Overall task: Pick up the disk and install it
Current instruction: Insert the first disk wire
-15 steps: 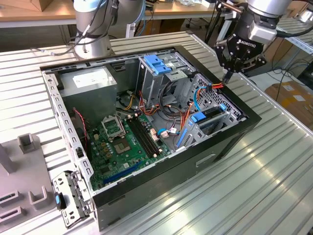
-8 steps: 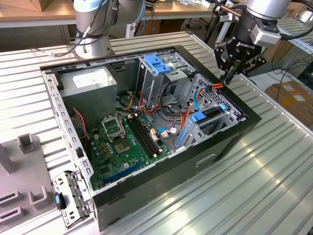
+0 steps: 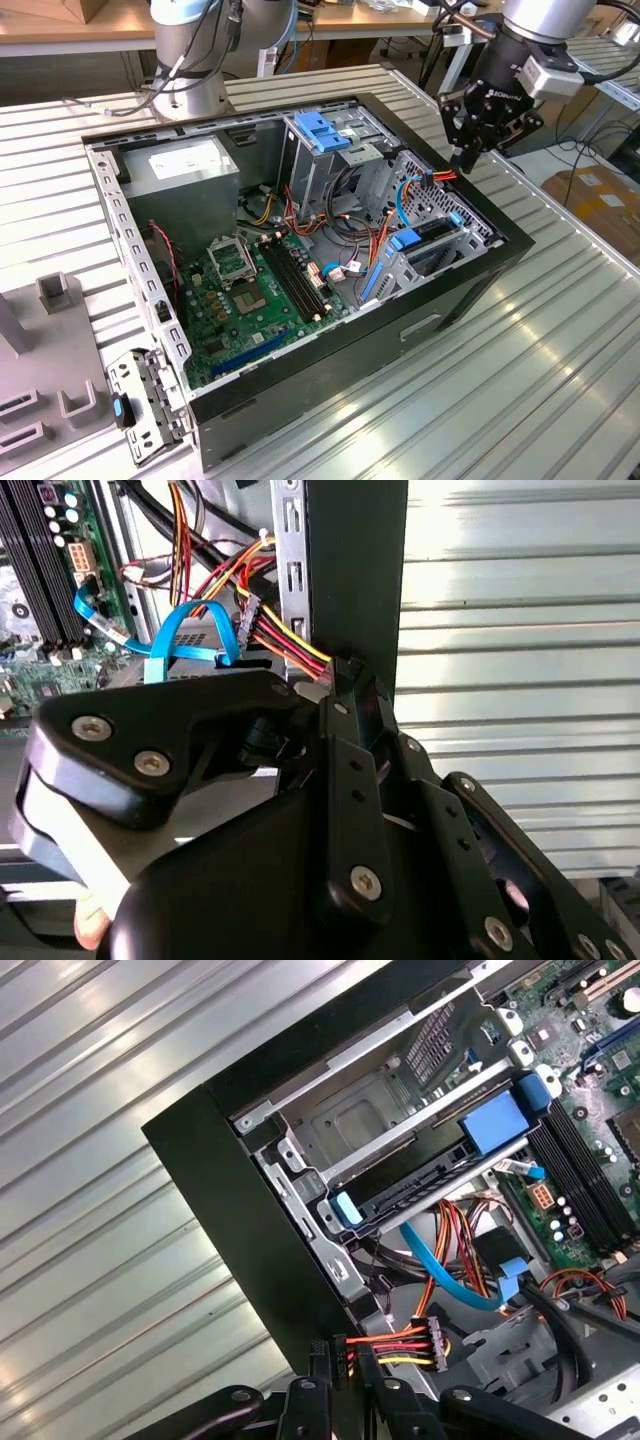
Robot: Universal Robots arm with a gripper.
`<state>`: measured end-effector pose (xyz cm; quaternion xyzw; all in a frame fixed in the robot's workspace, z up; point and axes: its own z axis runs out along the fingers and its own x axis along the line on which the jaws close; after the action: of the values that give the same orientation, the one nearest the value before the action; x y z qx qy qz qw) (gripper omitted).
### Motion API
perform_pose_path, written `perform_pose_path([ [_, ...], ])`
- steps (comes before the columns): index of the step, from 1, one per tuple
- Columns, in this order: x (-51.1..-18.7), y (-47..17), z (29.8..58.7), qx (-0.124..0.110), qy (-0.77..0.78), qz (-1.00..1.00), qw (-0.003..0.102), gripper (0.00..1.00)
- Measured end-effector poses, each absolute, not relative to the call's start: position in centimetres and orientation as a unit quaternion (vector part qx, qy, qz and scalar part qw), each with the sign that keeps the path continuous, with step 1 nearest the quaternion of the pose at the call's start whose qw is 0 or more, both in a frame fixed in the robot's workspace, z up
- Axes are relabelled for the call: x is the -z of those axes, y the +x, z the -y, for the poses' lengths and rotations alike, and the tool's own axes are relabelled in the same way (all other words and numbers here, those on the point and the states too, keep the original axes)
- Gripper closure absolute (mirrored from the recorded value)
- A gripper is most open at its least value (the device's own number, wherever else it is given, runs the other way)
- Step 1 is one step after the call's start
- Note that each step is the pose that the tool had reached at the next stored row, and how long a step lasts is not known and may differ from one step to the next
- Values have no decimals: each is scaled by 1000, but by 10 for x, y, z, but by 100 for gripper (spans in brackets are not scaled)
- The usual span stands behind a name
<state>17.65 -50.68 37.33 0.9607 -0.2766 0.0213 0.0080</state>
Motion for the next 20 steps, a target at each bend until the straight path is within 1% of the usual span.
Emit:
perform_pose_path([
  [6, -372, 174, 510, -24, 964, 264, 7, 75],
  [7, -371, 174, 510, -24, 965, 262, 7, 69],
  [19, -366, 174, 509, -25, 966, 257, 7, 69],
  [20, -366, 174, 509, -25, 966, 257, 7, 70],
])
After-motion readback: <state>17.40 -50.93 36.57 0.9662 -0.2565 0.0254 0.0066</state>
